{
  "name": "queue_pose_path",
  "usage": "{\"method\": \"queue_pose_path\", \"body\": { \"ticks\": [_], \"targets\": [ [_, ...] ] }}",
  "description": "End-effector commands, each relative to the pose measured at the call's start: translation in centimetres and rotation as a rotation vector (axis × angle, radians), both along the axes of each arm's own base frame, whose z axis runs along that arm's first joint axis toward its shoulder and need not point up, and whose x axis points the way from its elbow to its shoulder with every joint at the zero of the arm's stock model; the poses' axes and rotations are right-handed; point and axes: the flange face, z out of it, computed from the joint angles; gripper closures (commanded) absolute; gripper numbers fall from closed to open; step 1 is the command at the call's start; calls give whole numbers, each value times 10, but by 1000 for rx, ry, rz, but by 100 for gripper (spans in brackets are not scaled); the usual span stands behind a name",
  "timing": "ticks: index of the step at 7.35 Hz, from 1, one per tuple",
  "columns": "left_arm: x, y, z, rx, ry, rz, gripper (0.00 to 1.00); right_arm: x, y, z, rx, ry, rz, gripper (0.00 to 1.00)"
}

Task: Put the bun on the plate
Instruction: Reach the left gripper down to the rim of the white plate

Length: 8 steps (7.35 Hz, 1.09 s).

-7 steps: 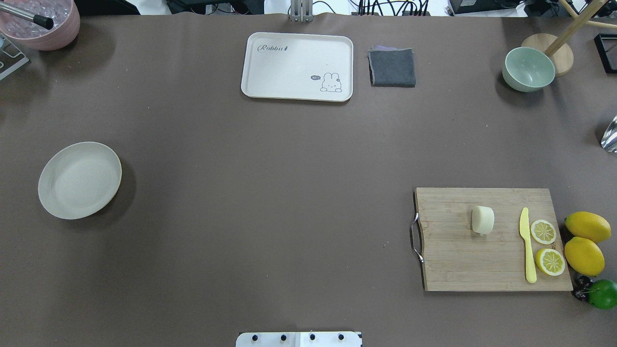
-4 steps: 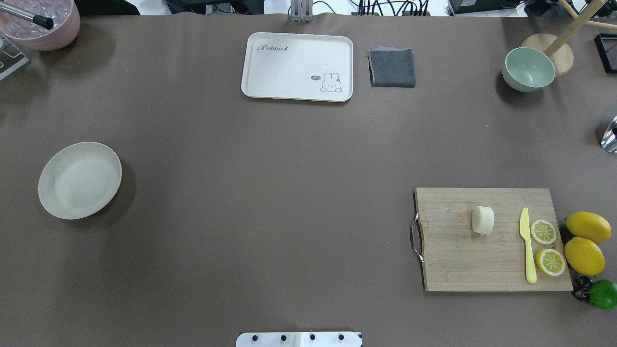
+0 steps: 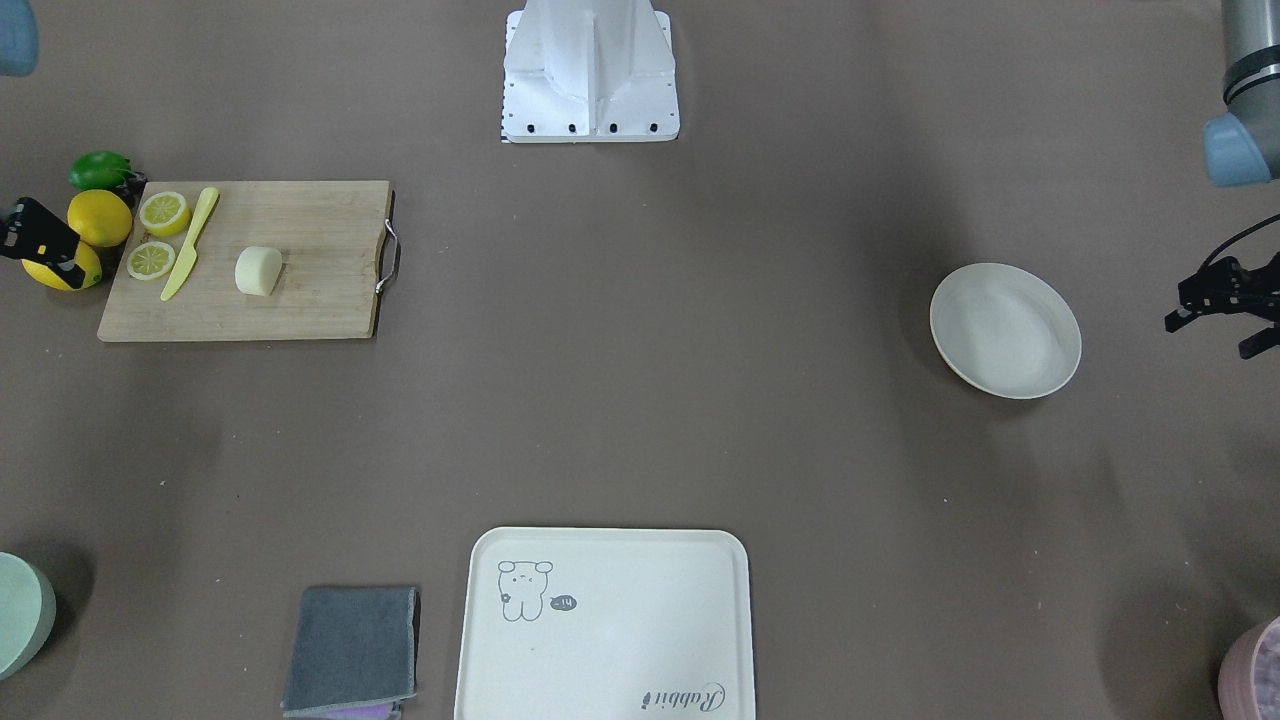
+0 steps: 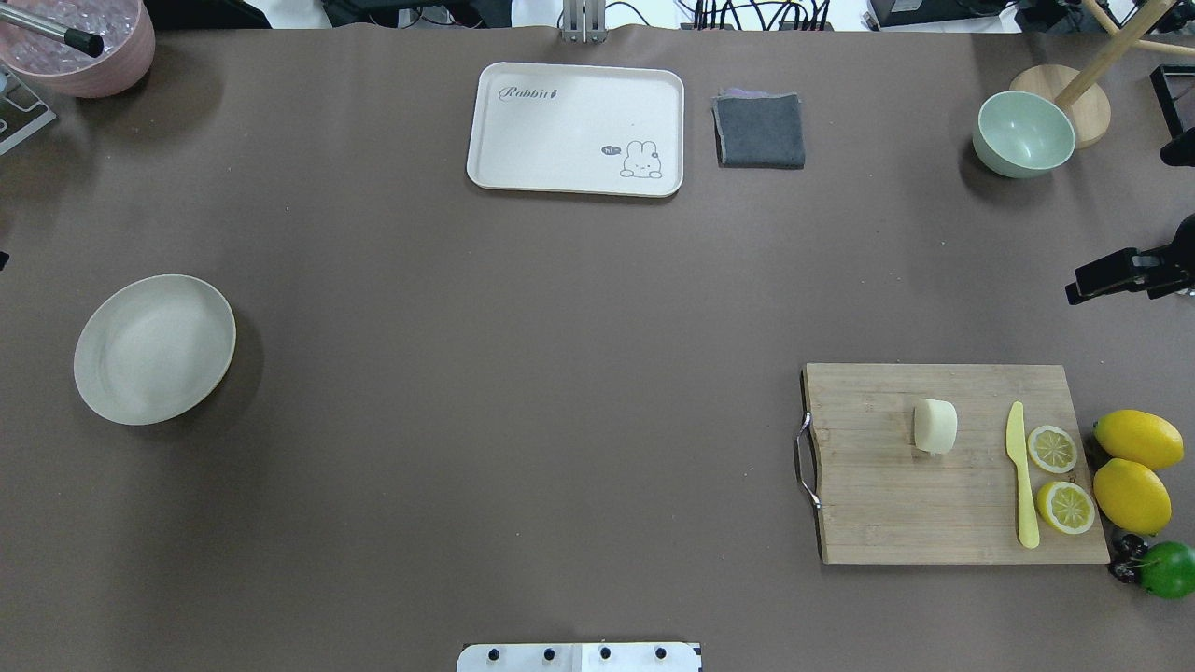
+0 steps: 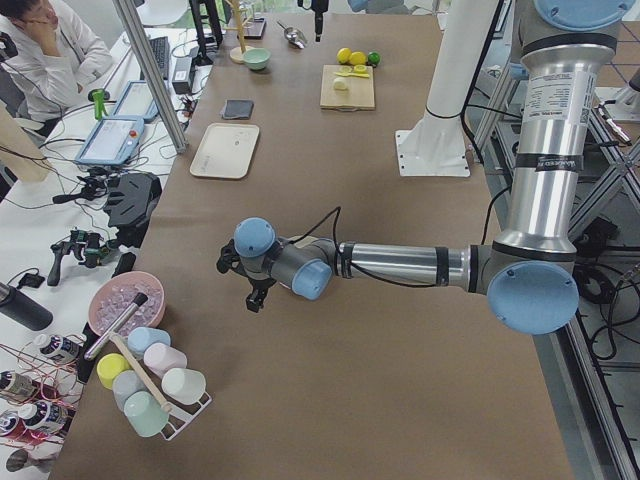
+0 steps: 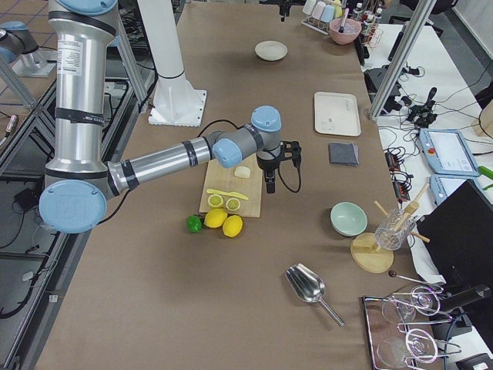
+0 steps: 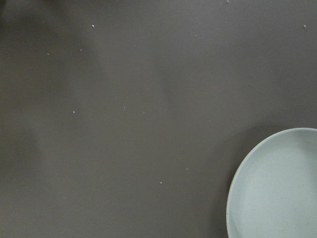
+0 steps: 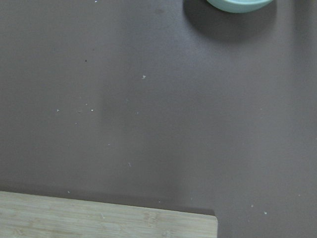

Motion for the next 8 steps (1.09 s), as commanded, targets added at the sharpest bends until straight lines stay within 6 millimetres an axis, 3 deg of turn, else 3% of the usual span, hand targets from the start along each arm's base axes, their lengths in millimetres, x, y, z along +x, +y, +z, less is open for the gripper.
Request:
{"method": "queue_pose_path", "body": {
  "ticks": [1, 3, 5, 7, 8],
  "targets": [
    [48, 15, 29, -50, 64, -34, 3, -14, 4, -5, 1, -26, 11, 0],
    [75, 32, 28, -86, 114, -51, 3, -14, 5, -7, 5, -28, 11, 0],
    [83, 43, 41, -90, 147, -57, 3, -13, 5, -9, 10, -31, 13, 0],
    [89, 49, 48, -104, 167, -68, 11, -12, 7, -15, 15, -38, 18, 0],
    [95, 52, 48, -106, 167, -53, 20, -11, 8, -12, 10, -35, 18, 0]
  ]
}}
